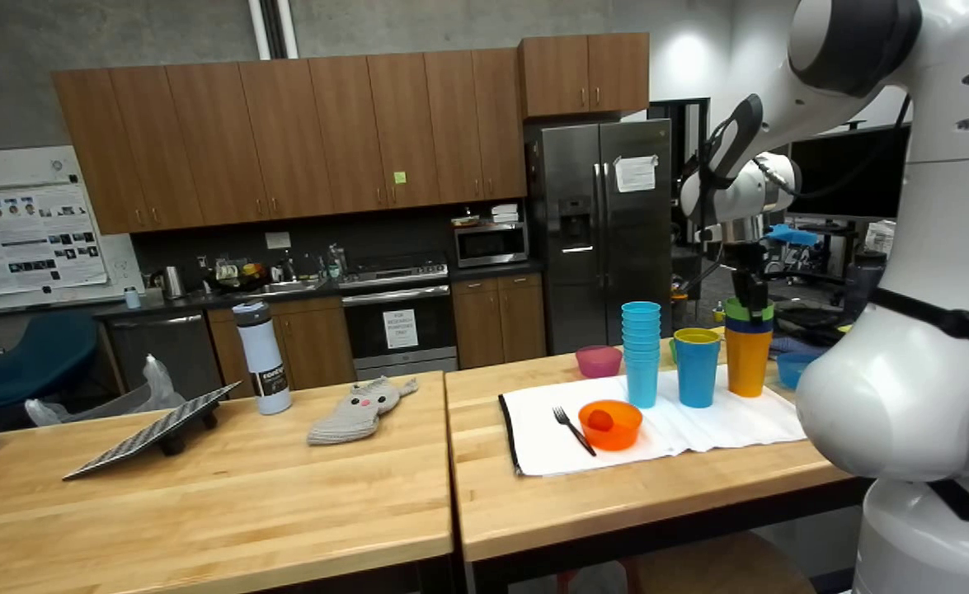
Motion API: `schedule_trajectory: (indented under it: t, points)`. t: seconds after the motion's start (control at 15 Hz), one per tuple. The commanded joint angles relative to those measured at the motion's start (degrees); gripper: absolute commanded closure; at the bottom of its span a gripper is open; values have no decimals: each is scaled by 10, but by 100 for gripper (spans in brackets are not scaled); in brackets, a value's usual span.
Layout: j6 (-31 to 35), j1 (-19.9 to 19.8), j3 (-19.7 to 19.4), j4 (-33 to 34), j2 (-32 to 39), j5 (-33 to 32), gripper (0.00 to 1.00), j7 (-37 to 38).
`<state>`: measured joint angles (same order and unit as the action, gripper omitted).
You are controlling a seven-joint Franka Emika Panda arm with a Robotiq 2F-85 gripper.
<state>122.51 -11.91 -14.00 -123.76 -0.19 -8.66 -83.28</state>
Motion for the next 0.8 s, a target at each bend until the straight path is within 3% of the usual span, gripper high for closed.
schedule_trajectory:
  t: [0.0, 0.2, 0.73]
  points:
    - [2, -5, 3, -6, -12, 12, 17, -14]
    - [2, -4, 4, -9, -14, 7, 1, -16]
    - [-2, -3, 4, -1, -2, 2, 0, -8]
